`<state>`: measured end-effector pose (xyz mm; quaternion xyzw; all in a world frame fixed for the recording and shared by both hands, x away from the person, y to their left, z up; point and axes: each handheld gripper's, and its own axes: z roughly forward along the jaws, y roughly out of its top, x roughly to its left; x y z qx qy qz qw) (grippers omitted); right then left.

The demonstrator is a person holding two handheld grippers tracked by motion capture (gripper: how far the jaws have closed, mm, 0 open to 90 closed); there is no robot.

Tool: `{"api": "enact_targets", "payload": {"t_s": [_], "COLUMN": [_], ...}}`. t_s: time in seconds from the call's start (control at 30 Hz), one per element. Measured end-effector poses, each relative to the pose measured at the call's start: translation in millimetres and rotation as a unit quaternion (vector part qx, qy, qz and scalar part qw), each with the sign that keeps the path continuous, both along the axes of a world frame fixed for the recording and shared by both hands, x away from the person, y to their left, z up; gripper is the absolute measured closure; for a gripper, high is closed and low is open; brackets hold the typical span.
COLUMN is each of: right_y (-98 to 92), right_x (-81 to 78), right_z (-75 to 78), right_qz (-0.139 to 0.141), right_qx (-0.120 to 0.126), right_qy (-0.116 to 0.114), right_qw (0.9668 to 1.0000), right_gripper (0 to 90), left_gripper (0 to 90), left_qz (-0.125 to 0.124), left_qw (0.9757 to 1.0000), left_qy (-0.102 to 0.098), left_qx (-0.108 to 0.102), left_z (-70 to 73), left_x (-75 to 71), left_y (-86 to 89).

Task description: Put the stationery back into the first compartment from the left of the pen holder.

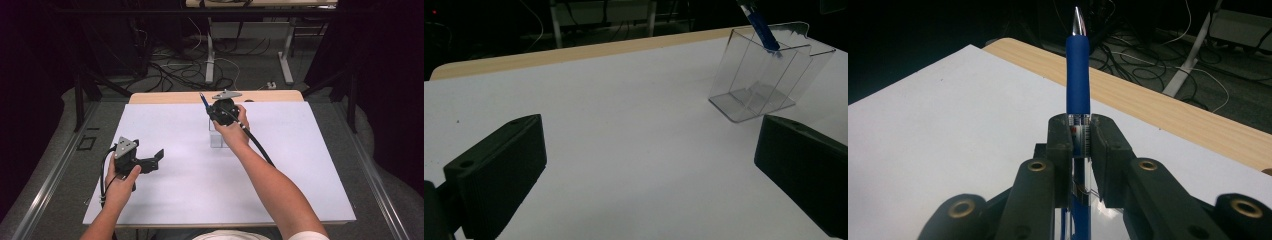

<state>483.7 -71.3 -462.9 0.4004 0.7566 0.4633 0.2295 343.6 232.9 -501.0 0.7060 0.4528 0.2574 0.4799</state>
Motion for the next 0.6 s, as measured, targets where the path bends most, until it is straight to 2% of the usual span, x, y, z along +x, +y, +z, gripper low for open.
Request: {"api": "enact_targets", "payload": {"t_s": [0.43, 0.6], "right_y": [-4.4, -7.1], "right_x": [-0.7, -3.1], "right_z": [-7.2, -3.5], "right_qz": [-0.004, -0.006], "right_qx": [0.004, 0.000], "right_qy": [0.004, -0.005], "right_qw": [1.0000, 1.0000], "right_gripper": [79.3, 69.9], "left_gripper": [0.1, 0.1], "left_qz": [0.002, 0.001], "left_qw": [1.0000, 1.0000], "left_qy": [0.002, 0.002], "left_qx": [-0.001, -0.001], "left_z": [-0.5, -0.6], "left_x": [0.3, 0.4], "left_y": [-0.4, -0.5]}}
